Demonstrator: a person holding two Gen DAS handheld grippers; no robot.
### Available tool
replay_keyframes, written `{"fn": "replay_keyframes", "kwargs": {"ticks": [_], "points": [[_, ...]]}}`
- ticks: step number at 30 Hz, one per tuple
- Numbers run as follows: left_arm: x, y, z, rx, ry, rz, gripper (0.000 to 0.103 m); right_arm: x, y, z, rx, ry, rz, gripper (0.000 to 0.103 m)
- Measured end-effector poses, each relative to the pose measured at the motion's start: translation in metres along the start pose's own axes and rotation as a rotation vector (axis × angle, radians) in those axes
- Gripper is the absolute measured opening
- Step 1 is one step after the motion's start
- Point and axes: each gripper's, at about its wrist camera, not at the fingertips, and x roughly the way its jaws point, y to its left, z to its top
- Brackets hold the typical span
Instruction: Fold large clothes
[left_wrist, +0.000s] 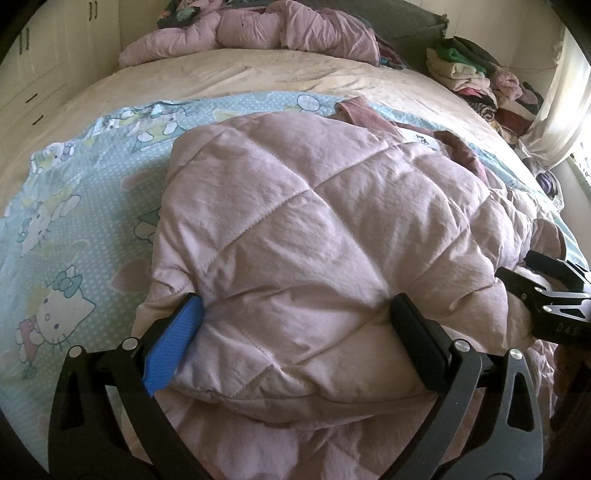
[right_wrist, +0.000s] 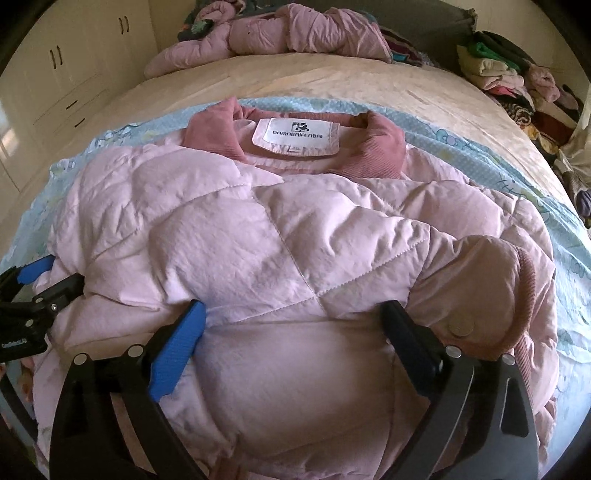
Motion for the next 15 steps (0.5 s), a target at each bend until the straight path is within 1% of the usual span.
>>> {"fn": "replay_keyframes", "kwargs": {"ticks": [7, 15], "points": [[-0.004, 0.003, -0.001, -0.008, -0.022, -0.013, 0.095, -0.005, -0.001, -0.001, -0.001, -0.013, 0.013, 0.097], [-0.021, 0.005, -0.006, -0.014, -0.032, -0.03, 0.094, -0.056, -0.016, -0.024, 0.085, -0.085, 0.119, 0.097]]}}
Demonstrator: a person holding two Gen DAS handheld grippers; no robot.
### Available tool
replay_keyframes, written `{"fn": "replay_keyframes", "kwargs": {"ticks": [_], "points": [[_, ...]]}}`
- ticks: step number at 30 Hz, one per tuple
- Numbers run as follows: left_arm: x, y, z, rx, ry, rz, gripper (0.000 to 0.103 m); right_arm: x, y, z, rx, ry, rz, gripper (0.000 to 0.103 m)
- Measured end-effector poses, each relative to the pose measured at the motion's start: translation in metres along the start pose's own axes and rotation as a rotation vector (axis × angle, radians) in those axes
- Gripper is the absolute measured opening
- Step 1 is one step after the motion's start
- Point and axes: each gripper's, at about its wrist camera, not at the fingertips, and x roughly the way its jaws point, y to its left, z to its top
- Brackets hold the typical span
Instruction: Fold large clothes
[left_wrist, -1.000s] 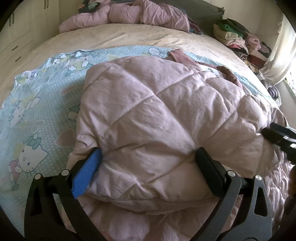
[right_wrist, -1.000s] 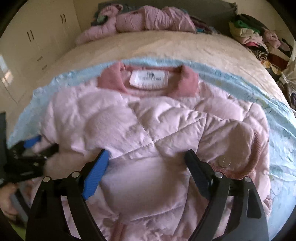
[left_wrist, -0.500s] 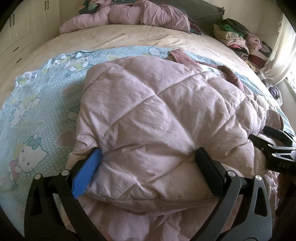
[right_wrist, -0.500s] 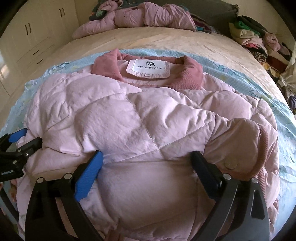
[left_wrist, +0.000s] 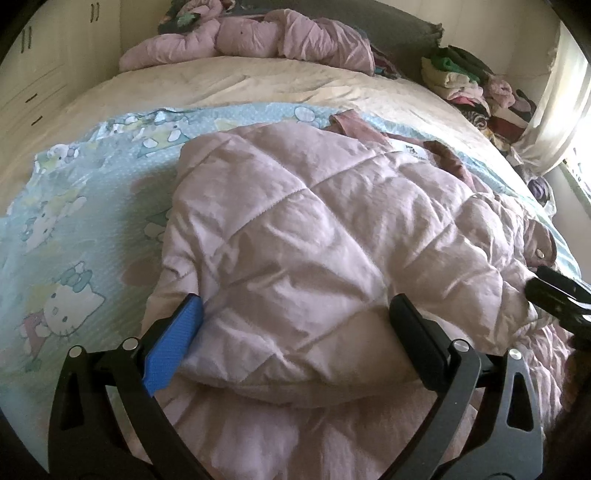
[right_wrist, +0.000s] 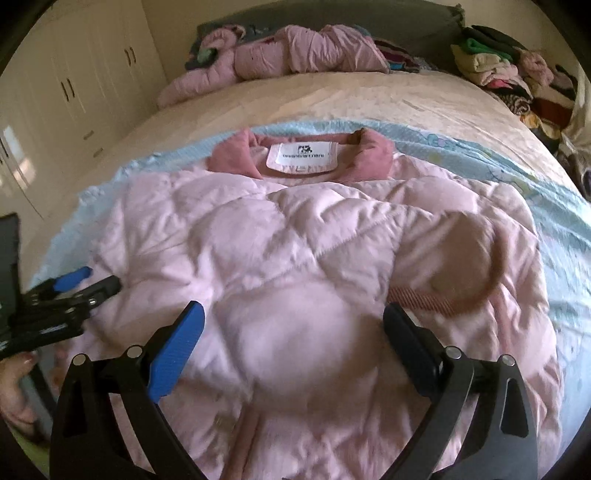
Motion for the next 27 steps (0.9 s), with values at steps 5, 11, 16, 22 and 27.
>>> {"fn": "replay_keyframes", "kwargs": {"ticks": [5, 11, 16, 22, 27], "points": [[-0.011, -0.004, -0.003, -0.001, -0.005, 0.009, 0.094, -0.025, -0.008, -0.006, 0.041, -0.017, 0.03, 0.098], [-0.02, -0.003, -0.006, -0.019, -0.007, -0.003, 0.094, -0.049, -0.009, -0.002, 0.081, -0.058, 0.043, 0.099], [-0.03, -0.003, -0.007, -0.028, -0.004, -0.021, 0.094, -0.063, 0.001, 0.001, 0.064, -0.081, 0.052, 0.099], [-0.047, -0.003, -0.008, -0.039, -0.022, -0.041, 0.094, -0.088, 0.013, 0.004, 0.042, -0.119, 0.065, 0.099], [-0.065, -0.008, -0.009, -0.02, -0.04, -0.035, 0.094, -0.108, 0.018, 0.003, 0.03, -0.151, 0.071, 0.099]]}}
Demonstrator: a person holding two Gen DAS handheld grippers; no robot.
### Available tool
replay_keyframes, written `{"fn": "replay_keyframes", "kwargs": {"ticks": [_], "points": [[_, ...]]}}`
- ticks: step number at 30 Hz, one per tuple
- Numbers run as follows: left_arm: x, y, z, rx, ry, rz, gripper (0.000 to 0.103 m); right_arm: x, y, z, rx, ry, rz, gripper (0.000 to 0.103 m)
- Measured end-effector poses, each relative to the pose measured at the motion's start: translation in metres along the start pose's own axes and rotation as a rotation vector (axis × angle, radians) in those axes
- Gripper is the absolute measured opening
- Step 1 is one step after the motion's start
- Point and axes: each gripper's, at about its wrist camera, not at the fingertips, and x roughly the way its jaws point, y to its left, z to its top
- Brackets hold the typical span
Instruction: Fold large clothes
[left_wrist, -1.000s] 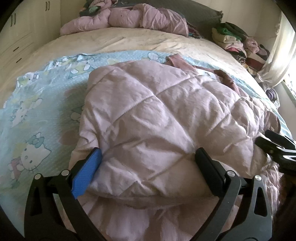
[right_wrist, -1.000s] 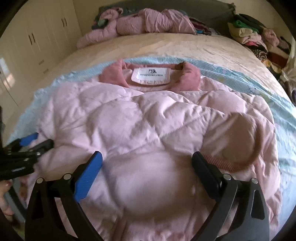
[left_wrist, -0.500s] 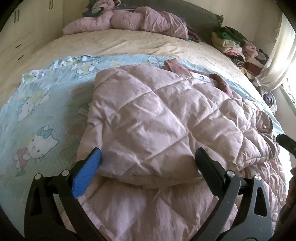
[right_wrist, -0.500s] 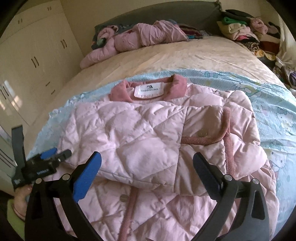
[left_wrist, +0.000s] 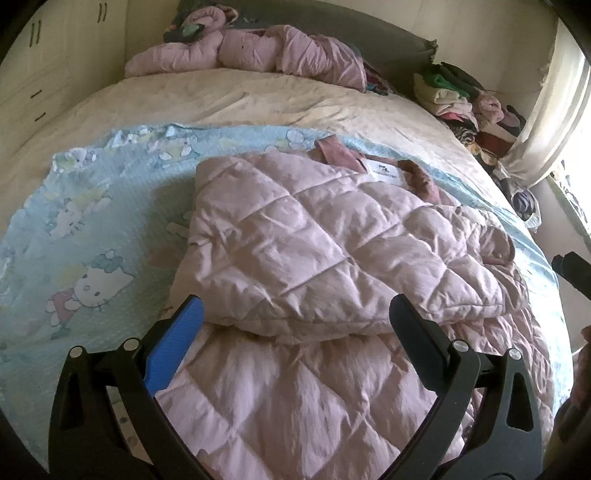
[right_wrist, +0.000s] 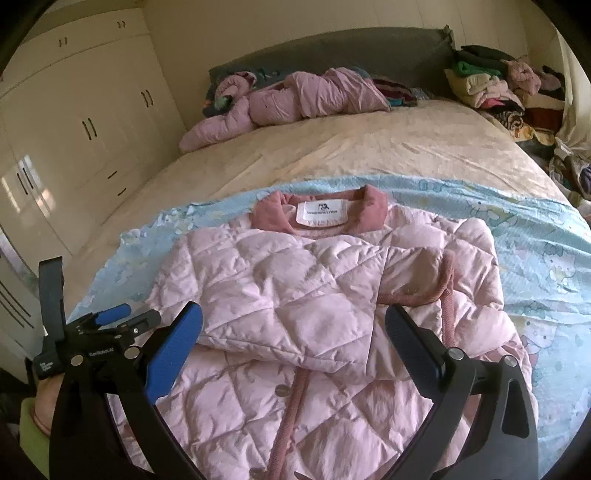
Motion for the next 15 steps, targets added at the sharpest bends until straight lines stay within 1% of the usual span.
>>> {"fn": "replay_keyframes", "kwargs": {"ticks": [15], "points": [[-0.063, -0.009, -0.007, 0.02, -0.077, -0.023, 0.094, -0.043, 0.029, -0.002, -0.041, -0.064, 0.027, 0.099]]}}
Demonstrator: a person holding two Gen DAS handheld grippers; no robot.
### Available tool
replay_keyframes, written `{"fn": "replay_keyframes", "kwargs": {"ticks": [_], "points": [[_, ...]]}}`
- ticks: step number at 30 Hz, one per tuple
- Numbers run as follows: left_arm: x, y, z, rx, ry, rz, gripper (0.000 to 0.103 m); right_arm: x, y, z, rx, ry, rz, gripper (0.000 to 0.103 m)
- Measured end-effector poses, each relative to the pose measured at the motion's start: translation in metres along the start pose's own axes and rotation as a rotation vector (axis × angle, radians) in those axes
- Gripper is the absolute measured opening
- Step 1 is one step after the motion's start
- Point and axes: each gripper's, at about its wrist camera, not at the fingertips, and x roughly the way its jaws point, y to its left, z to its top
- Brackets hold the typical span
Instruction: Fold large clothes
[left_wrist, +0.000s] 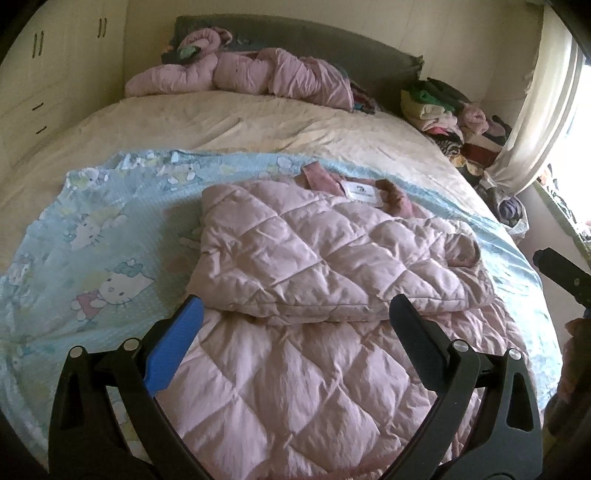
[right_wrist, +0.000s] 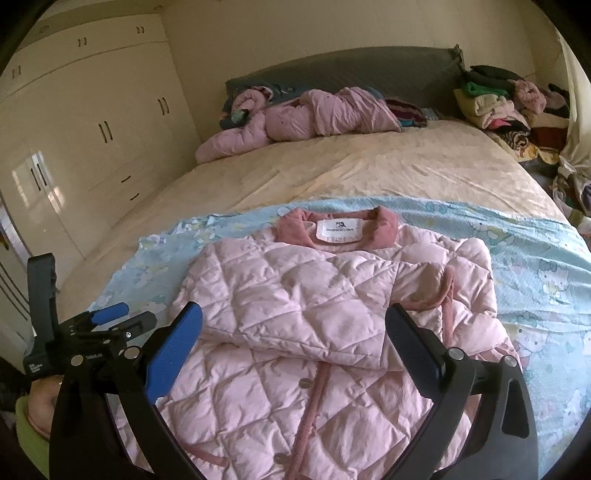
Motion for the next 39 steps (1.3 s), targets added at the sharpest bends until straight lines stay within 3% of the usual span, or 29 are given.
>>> {"fn": "replay_keyframes", "kwargs": {"ticks": [24, 39], "points": [[-0.094, -0.024, -0.018, 0.054, -0.134, -0.037, 0.094, -0.089, 0.028, -0.01, -0.037, -0.123, 0.019, 0.099], [-0.121, -0.029, -0.059, 0.075, -0.156, -0.048, 0.094, -0.12, 0.025, -0.041, -0.06, -0.124, -0.013, 0.099]]}}
